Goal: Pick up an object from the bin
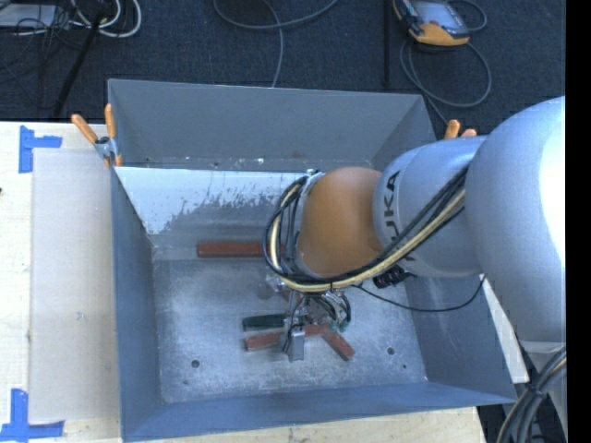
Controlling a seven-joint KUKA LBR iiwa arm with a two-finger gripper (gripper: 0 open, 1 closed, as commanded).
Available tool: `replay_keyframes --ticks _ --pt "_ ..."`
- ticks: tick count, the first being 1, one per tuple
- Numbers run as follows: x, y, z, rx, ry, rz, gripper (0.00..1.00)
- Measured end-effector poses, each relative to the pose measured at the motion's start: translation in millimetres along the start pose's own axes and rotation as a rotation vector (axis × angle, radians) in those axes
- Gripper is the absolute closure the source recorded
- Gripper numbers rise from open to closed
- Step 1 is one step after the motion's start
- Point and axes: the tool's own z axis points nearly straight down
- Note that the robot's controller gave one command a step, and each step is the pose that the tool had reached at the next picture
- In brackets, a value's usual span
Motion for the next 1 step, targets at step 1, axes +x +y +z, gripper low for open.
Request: replay_keyframes --ticks 1 --pt "4.5 -3.9 -34.5 -0.001 -0.014 0.043 0.0"
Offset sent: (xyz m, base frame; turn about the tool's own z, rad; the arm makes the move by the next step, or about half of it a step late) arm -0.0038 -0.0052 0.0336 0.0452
